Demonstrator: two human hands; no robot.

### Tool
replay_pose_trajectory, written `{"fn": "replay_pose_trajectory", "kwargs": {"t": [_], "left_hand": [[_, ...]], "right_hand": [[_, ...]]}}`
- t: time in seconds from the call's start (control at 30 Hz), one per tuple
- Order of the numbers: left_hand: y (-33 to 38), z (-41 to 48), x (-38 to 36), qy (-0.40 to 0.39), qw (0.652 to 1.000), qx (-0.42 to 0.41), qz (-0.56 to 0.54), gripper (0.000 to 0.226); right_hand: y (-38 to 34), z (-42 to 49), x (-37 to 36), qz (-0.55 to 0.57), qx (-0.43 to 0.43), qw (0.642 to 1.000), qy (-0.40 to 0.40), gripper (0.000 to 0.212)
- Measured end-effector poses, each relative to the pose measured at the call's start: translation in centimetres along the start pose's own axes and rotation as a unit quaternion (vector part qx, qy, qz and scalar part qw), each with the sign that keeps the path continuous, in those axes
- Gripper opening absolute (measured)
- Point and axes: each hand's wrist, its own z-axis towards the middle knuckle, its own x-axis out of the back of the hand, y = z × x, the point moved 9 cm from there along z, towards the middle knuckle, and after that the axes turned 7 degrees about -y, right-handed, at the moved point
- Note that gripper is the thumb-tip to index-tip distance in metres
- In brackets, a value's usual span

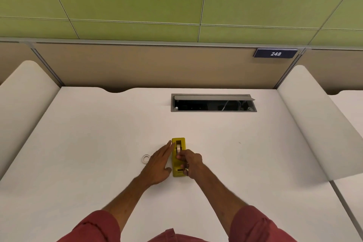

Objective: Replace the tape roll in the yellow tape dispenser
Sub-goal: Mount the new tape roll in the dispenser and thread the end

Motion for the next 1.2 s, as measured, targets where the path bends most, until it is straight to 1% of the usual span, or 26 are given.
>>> {"fn": "replay_pose_trajectory", "kwargs": {"t": [0.07,0.13,0.23,0.3,0.4,0.7,0.8,1.0,1.2], "left_hand": [[-0.3,-0.4,-0.8,-0.018,1.0,-0.003,0.012,0.103],[-0.3,-0.5,-1.3,-0.031,0.999,-0.001,0.034,0.11],[0.0,-0.3,-1.3,-0.021,0.997,0.011,0.069,0.116],[0.2,-0.1,-1.1,-0.015,0.996,0.024,0.09,0.113],[0.2,0.1,-1.2,-0.033,0.99,0.047,0.13,0.106],[0.5,-0.2,-0.7,-0.022,0.979,0.071,0.189,0.106],[0.6,-0.3,-0.7,-0.026,0.978,0.076,0.191,0.107],[0.9,-0.4,-0.5,-0.031,0.974,0.085,0.205,0.106],[1.0,-0.5,-0.3,-0.037,0.966,0.089,0.239,0.104]], "right_hand": [[0.0,0.0,-0.2,0.003,0.0,1.0,-0.002,0.012],[0.0,0.0,-0.2,0.002,0.004,1.0,-0.001,0.016],[0.0,0.2,-0.4,0.004,0.008,1.0,0.007,0.019],[0.0,0.1,-0.5,0.01,0.012,1.0,0.011,0.02],[0.1,-0.1,-0.6,0.018,0.018,1.0,0.014,0.014],[1.0,-1.1,-0.1,0.049,0.037,0.998,0.018,0.017],[1.7,-1.4,0.2,0.055,0.031,0.998,0.018,0.005],[3.2,-2.2,0.6,0.063,0.027,0.998,0.005,0.009],[4.6,-2.8,1.2,0.061,0.044,0.997,0.011,0.009]]}}
